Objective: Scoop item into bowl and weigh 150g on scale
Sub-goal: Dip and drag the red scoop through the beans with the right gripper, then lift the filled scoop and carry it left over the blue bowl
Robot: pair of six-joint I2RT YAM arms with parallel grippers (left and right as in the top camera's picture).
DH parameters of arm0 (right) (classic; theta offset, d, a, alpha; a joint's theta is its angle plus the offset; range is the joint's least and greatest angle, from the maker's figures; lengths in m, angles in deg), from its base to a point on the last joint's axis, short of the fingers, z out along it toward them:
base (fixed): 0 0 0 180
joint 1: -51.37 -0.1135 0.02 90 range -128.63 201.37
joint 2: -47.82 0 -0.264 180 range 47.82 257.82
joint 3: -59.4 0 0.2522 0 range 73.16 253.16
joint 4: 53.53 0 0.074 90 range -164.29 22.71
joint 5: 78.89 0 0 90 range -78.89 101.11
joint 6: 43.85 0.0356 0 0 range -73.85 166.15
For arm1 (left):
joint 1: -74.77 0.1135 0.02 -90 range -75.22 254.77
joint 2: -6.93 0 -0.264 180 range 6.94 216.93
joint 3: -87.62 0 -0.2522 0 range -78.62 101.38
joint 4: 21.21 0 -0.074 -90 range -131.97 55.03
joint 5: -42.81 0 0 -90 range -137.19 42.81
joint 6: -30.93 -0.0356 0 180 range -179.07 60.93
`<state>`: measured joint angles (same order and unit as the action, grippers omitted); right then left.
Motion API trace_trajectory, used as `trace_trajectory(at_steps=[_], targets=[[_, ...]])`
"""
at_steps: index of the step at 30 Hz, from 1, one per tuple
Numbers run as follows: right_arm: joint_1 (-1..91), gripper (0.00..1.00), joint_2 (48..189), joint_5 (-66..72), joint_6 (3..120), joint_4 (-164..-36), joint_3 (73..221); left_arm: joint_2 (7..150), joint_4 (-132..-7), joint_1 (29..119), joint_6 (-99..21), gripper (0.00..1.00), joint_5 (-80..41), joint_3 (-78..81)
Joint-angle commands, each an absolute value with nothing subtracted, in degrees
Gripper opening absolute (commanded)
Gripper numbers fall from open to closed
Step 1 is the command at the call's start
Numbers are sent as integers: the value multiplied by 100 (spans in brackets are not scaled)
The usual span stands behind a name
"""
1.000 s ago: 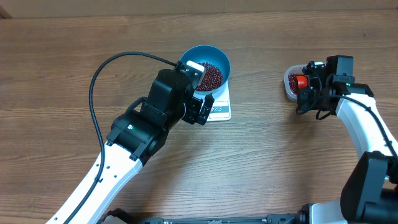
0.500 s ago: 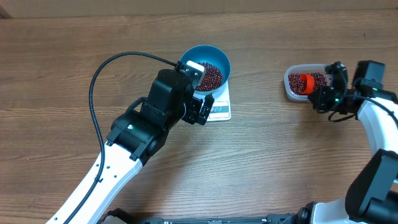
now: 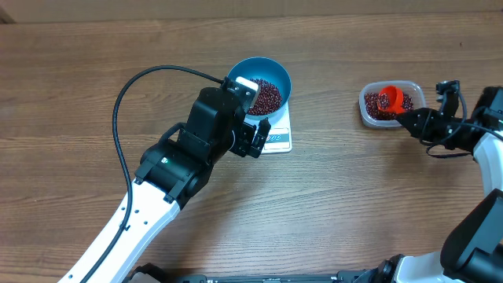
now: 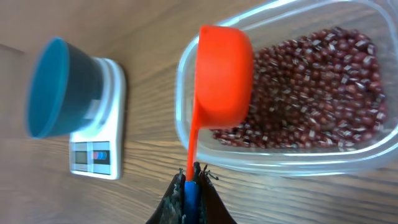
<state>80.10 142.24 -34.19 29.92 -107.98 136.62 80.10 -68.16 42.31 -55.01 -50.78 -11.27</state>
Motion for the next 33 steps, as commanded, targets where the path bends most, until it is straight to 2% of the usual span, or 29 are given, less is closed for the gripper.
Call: trace_trajectory(at_steps=[1,8,17,28,33], targets=[[8155,4,14256,-4431,3016,-10793,13686,8043,-6812,4257,-5567,100,-5013,-989],[8152,4,14256,-5084,3537,-10918,13686,8043,-6812,4257,-5567,100,-5013,-989],[7792,4,14256,-6175,3567,-10988,13686,8043,-6812,4257,-5567,100,-5013,-989],[6570,4,14256,-6315,3615,-10590,13686,8043,-6812,4257,-5567,100,-5013,-989],[5962,4,14256,-6138,4597,-9705,13686,8043,-6812,4257,-5567,99,-5013,-989]])
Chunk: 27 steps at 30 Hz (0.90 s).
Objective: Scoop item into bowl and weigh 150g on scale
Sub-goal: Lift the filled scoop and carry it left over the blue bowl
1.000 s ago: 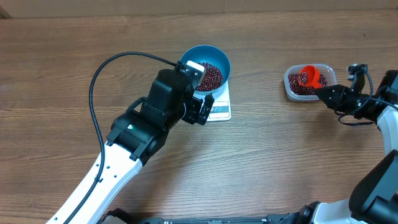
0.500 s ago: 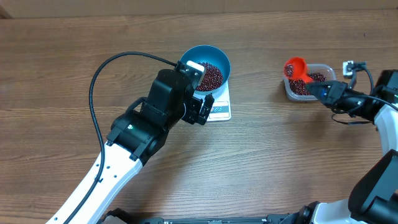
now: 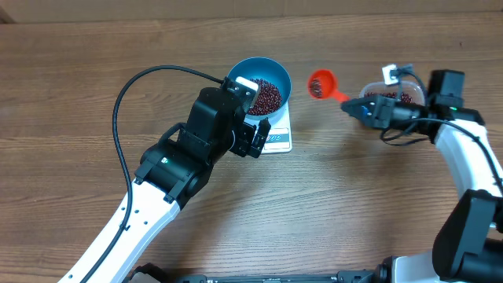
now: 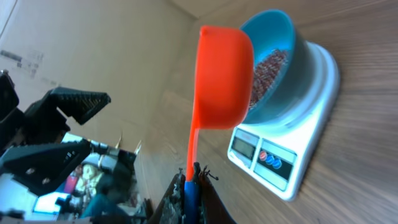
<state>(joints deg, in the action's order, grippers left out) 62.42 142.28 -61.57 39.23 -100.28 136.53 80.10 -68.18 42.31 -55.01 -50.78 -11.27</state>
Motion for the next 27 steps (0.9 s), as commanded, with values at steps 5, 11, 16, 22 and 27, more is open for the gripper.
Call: trace_trajectory(at_steps=[5,11,16,22,27], targets=[[5407,4,14256,-5390,5657,-8684,13686,8043,-6812,4257,-5567,100,-5013,-989],[4852,4,14256,-4715,5882,-8011,13686,8043,-6812,4257,-5567,99,-5013,-989],[4378,4,14256,-3513,5878,-7679,13686,8043,-6810,4257,-5567,100,-5013,-989],[3858,4,14256,-2621,5309,-7355,13686,8045,-6812,4257,-5567,100,-5013,-989],[3499,4,14256,-1974,4302,-7401,13686,8045,-6812,4257,-5567,100,-5013,-989]])
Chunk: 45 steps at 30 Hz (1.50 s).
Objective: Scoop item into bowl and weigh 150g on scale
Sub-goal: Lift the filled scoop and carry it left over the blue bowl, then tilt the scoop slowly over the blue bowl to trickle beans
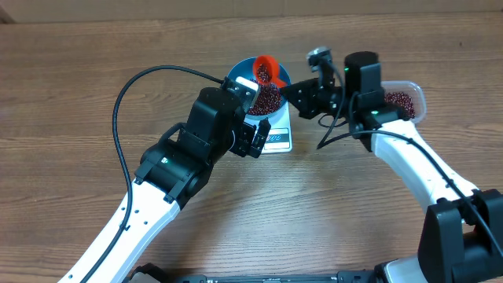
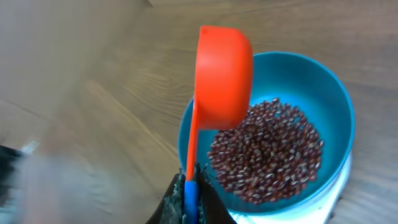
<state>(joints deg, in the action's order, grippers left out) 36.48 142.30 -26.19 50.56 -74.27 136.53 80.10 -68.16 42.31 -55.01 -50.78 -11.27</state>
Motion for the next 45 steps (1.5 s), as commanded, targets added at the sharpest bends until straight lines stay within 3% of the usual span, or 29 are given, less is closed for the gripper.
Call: trace_trajectory(at_steps=[1,11,45], targets=[[3449,4,14256,-1869,4133,-7401,13686,8043,-6812,4257,-5567,100,-5013,-989],[3344,4,14256,-1261,2453,-7799,13686,8043,-6812,4257,-5567,100,-5013,-989],[3344,4,14256,-1143,2147,-7808,13686,8045,-6810,4257,-5567,100,-5013,-989]])
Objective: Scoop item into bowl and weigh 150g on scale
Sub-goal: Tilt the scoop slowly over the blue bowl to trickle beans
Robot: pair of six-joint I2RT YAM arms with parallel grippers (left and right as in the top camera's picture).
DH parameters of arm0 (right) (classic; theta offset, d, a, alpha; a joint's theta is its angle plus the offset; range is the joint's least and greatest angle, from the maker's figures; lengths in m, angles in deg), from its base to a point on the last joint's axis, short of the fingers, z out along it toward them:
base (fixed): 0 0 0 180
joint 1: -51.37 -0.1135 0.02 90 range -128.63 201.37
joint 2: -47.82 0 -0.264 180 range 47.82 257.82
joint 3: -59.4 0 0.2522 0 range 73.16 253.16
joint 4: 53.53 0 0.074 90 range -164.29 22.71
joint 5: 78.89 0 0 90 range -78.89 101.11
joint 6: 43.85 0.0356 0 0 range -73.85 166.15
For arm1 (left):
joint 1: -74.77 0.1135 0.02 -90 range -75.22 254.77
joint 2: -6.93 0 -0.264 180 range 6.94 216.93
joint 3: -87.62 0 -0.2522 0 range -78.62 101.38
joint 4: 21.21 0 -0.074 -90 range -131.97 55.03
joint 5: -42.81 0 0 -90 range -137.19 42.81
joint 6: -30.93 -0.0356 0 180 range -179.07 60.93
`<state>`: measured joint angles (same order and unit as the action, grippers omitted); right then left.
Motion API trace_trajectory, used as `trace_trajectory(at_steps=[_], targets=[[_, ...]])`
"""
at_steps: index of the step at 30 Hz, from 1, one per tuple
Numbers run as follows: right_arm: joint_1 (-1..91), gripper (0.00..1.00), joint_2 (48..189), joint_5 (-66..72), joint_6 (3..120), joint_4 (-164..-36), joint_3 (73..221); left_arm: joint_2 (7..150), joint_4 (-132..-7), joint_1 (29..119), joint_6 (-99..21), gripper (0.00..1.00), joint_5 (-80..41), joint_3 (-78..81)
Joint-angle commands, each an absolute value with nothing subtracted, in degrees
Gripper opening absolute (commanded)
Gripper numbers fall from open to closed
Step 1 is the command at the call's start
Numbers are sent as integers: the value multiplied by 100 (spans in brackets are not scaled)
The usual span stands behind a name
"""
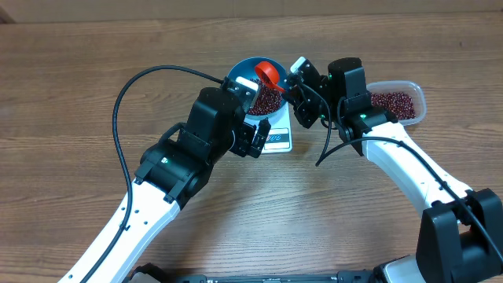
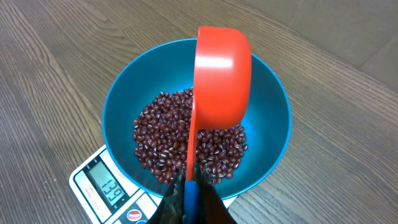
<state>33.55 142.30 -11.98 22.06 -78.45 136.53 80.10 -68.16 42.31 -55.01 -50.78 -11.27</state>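
A blue bowl holding red beans stands on a white scale, whose display reads 139. My right gripper is shut on the blue-tipped handle of an orange scoop, which hangs tipped over the bowl's middle. Seen from overhead, the scoop sits over the bowl with the right gripper just to its right. My left gripper rests at the bowl's left rim; its fingers are hidden under the black wrist.
A clear plastic tub of red beans stands to the right of the scale. The left arm's black cable loops over the wooden table on the left. The right arm stretches across the right side.
The right wrist has turned over the bowl, and the scoop, which showed beans inside from overhead, now shows only orange. The scale display has come into the wrist view. The left arm is unmoved.
The right gripper first held the scoop in the tub of beans at the right. It then held the scoop in mid-air between tub and scale, then over the blue bowl with beans in it. Now the scoop is tipped over the bowl. The left arm stayed at the bowl throughout.
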Motion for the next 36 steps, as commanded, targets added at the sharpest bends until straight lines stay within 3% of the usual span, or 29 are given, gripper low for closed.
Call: trace_trajectory(at_steps=[1,36], targets=[[3344,4,14256,-1137,2103,-7812,13686,8045,-6812,4257,-5567,100,-5013,-989],[3348,4,14256,-842,1862,-7814,13686,8045,-6812,4257,-5567,100,-5013,-989]])
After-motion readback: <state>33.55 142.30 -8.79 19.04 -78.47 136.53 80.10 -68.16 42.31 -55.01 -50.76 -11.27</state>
